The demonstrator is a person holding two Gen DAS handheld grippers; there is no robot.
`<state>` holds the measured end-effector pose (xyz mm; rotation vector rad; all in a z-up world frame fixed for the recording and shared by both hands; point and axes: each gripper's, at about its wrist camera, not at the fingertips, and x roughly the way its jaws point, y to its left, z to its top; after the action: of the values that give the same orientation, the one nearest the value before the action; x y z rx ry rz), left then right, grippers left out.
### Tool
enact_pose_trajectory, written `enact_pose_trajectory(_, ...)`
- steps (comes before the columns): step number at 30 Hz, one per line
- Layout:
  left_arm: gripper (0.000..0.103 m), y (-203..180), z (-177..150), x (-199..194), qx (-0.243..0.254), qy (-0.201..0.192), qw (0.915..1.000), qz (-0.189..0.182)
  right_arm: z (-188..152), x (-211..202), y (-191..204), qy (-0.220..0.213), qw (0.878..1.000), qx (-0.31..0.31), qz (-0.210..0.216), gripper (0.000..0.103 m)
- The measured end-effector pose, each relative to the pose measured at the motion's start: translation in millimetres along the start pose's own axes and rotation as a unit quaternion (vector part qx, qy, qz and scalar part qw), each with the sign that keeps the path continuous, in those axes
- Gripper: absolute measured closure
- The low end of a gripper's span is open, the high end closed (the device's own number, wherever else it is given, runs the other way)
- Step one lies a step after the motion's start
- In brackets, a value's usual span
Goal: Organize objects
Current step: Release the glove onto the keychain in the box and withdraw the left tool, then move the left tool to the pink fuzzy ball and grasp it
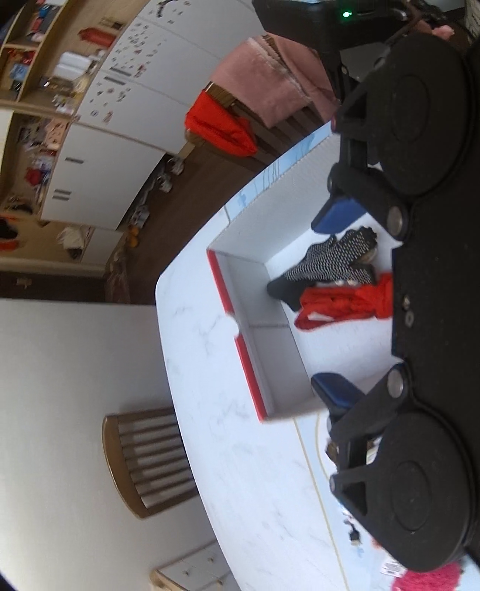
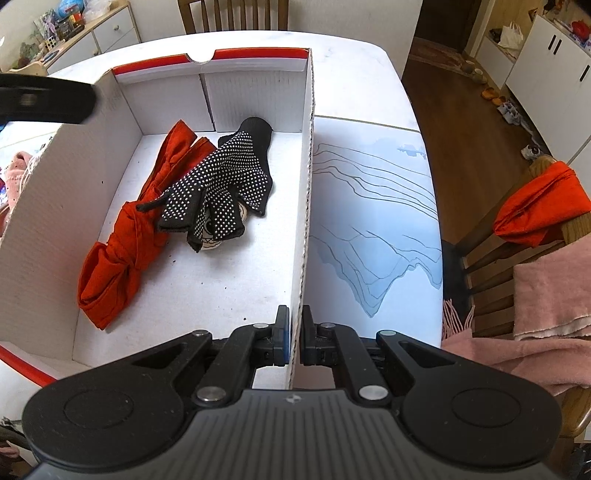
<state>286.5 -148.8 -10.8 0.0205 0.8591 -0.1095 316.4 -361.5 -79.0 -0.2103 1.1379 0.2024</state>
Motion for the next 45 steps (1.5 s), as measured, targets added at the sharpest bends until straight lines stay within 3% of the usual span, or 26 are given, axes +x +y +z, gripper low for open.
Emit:
enact_pose_trajectory(5, 0.011, 20.2, -10.6, -15.7, -0.028, -0.011, 0.9994, 0.019, -0.7, 1.0, 1.1, 0.004, 1.000, -0.001, -0.003, 0.099)
enact_pose_trajectory(7, 0.001, 29.0, -15.0, -21.7, -0.041, -0.013, 0.9986, 0.029, -1.2, 1.3, 1.7, 0.006, 1.000, -0.001, -0.003, 0.099)
enact_pose_trajectory(20, 0.001, 108.4, -49.5, -55.3, -0.100, -0.022, 0.9895, 0.103, -0.8, 2.5, 5.7, 0.013, 1.000, -0.001, -0.014, 0.099)
enact_pose_trajectory(27, 0.001, 186.4, -69.6, -63.0, -0.159, 0.003, 0.9704, 0.182, 0.6, 2.8, 7.5, 0.016, 1.000, 0.004, -0.022, 0.098)
enact_pose_trajectory(34, 0.001, 261.2, -88.1, -51.3, -0.209, 0.037, 0.9441, 0.253, 1.7, 2.1, 10.0, 0.021, 0.999, 0.012, -0.031, 0.098)
enact_pose_trajectory(37, 0.001, 285.4, -92.5, -38.8, -0.228, 0.050, 0.9389, 0.253, 2.8, 1.8, 11.2, 0.024, 0.999, 0.015, -0.035, 0.098)
enact_pose_trajectory(45, 0.001, 312.9, -113.5, -3.0, -0.237, 0.087, 0.9411, 0.225, 3.5, 1.5, 14.2, 0.026, 0.998, 0.022, -0.046, 0.096)
